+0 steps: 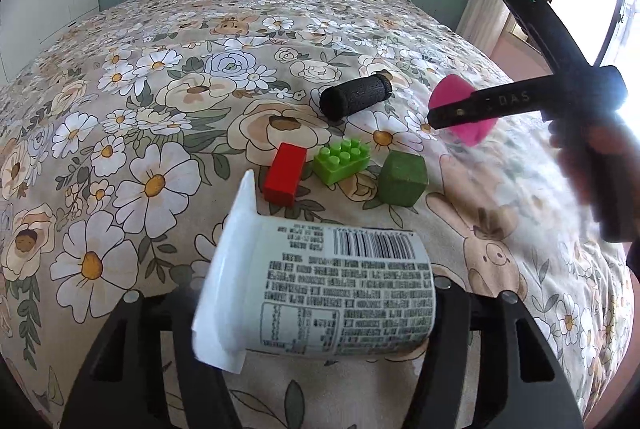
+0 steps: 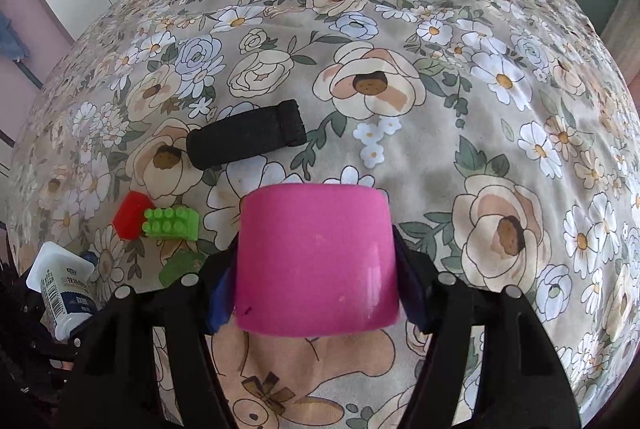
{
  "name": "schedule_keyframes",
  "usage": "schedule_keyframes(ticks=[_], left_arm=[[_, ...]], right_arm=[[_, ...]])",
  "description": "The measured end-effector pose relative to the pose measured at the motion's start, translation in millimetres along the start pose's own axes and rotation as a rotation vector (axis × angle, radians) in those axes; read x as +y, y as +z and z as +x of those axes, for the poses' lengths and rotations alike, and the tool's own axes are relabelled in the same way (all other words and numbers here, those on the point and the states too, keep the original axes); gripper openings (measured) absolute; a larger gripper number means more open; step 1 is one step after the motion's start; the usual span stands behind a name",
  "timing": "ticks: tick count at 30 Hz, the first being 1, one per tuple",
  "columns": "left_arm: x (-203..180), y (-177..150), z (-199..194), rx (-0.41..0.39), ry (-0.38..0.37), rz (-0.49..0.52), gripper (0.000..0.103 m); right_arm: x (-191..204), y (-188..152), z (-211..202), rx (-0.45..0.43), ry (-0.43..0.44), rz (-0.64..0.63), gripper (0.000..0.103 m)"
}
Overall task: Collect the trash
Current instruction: 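Grasp the yogurt cup with the left tool while the right tool grasps the pink cup, then carry the yogurt cup and pink cup over the wastebasket with both tools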
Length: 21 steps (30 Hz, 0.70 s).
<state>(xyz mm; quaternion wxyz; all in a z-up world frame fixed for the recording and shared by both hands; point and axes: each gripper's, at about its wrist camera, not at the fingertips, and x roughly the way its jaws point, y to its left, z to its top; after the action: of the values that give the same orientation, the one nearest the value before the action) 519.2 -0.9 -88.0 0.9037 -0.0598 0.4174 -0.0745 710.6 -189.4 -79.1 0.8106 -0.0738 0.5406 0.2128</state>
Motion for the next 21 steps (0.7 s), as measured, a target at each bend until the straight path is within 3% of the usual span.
schedule_keyframes(ticks=[9, 21], left_arm=[[-7.3, 13.7, -81.6, -0.096, 0.021, 0.03, 0.063], [-28.9, 14.2, -234.6, -0.272, 0.047, 0.089, 0.063]], right_arm=[[29.4, -19.5, -94.8, -0.124, -0.034, -0.024, 0.067], [93.2, -80.4, -257.9, -0.31, -0.103, -0.067, 0.067]])
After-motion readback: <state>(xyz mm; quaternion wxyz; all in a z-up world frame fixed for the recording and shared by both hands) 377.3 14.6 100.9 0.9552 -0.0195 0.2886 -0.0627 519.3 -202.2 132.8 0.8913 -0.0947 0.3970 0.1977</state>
